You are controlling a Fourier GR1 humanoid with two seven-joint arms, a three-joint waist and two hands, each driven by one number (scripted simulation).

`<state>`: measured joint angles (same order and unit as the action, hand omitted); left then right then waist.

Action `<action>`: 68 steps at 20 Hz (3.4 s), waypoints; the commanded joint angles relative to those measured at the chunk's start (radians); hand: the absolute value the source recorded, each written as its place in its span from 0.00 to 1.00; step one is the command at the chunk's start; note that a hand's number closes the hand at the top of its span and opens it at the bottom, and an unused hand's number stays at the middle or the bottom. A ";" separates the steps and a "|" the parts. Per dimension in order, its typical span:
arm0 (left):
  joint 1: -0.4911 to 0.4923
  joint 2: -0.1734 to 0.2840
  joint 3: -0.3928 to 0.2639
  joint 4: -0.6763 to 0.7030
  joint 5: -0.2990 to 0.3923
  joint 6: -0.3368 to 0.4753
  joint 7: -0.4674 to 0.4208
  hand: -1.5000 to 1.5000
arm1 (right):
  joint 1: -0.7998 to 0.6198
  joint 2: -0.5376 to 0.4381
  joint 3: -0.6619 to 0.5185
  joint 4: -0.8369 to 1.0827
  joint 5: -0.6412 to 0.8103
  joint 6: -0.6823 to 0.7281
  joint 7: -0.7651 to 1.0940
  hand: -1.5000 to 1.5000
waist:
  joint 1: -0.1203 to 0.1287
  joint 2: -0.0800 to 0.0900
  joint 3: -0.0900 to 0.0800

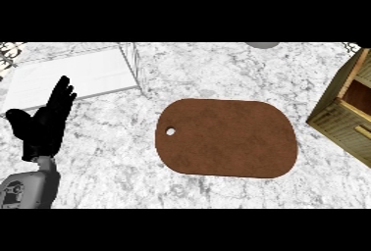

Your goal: Pick the tomato from the cutting board and place it in the basket

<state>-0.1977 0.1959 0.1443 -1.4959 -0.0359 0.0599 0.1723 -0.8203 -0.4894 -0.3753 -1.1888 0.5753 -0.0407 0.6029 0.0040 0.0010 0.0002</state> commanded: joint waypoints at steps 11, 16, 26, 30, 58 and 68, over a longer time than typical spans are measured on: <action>-0.042 0.002 0.010 0.069 0.013 -0.022 -0.035 0.50 | 0.037 -0.284 0.288 0.165 0.357 0.004 -0.393 1.00 | 0.017 0.010 0.000; 0.035 -0.012 -0.007 -0.008 -0.009 -0.006 -0.026 0.50 | -0.076 -0.233 0.295 0.310 0.424 -0.048 -0.395 1.00 | 0.018 0.004 0.000; -0.031 0.012 0.010 0.002 0.017 -0.031 0.030 0.50 | -0.200 -0.266 0.279 0.530 0.443 0.156 -0.387 1.00 | 0.021 0.005 0.000; -0.004 -0.004 0.006 0.006 -0.012 -0.003 -0.014 0.50 | -0.184 -0.234 0.286 0.551 0.470 0.132 -0.394 1.00 | 0.012 0.003 0.000; -0.009 -0.011 -0.004 -0.012 -0.021 -0.010 0.016 0.50 | -0.182 -0.300 0.232 0.855 0.557 0.037 -0.554 1.00 | 0.016 0.006 0.001; 0.003 -0.045 -0.016 0.025 -0.043 0.017 -0.035 0.50 | -0.173 -0.280 0.211 0.868 0.541 0.123 -0.471 1.00 | 0.008 0.002 0.000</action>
<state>-0.2226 0.1730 0.1420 -1.4816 -0.0600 0.0598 0.1759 -1.0018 -0.7511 -0.1561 -0.3253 1.1228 0.0336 0.1086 0.0161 0.0055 0.0005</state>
